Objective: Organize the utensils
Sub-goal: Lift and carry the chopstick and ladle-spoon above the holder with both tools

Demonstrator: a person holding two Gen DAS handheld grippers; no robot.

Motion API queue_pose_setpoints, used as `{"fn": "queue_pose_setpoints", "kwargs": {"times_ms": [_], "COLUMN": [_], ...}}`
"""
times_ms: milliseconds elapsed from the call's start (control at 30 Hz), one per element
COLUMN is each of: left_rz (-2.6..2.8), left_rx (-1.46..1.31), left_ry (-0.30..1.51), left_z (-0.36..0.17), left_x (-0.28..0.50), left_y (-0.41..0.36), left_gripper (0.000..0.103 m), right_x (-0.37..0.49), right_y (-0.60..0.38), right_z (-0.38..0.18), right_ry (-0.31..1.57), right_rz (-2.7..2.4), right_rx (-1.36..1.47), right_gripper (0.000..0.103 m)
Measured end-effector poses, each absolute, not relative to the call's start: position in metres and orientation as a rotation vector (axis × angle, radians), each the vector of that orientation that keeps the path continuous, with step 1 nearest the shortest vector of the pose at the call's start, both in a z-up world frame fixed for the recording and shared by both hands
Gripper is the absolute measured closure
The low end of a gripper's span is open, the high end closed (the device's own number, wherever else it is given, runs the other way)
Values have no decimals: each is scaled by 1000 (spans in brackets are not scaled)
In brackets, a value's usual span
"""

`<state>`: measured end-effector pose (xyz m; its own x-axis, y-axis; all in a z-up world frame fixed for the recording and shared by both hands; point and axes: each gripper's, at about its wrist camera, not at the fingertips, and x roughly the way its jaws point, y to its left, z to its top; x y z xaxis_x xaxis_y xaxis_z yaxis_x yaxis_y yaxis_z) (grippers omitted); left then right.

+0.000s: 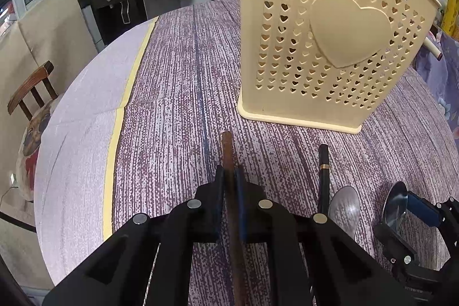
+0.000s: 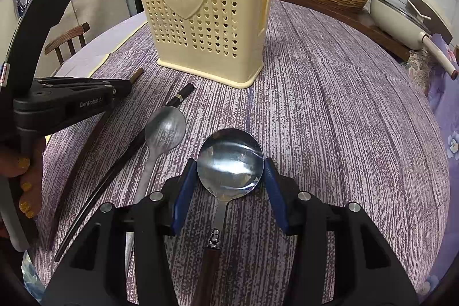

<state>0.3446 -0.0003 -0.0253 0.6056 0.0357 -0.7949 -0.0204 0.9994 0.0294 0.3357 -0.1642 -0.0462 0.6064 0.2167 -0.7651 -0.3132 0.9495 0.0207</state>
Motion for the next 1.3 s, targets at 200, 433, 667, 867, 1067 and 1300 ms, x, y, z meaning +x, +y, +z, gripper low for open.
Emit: {"fn": "queue_pose_setpoints", "kwargs": {"times_ms": [200, 433, 667, 867, 1067, 1300], "left_rz": [16, -4, -23, -43, -58, -65], "left_rx": [-22, -44, -69, -87, -99, -110], "left_ry": [910, 849, 771, 694, 607, 540], "left_z": [-23, -1, 28, 58, 88, 111], "left_x": [346, 333, 311, 300, 284, 270], "left_y": [6, 7, 9, 13, 13, 17], "left_gripper": [94, 94, 94, 94, 95, 95], "right_x": [336, 336, 328, 318, 306, 294], "right_y": [-168, -177, -184, -190, -193, -199], "right_z": [-45, -42, -11, 20, 44, 65], "right_ry": [867, 860, 791, 731, 681, 632], "right_rz": [316, 336, 353, 359, 361, 352], "right_rx": [-91, -16, 19, 29, 21, 15], "right_gripper": [55, 55, 55, 55, 55, 55]}}
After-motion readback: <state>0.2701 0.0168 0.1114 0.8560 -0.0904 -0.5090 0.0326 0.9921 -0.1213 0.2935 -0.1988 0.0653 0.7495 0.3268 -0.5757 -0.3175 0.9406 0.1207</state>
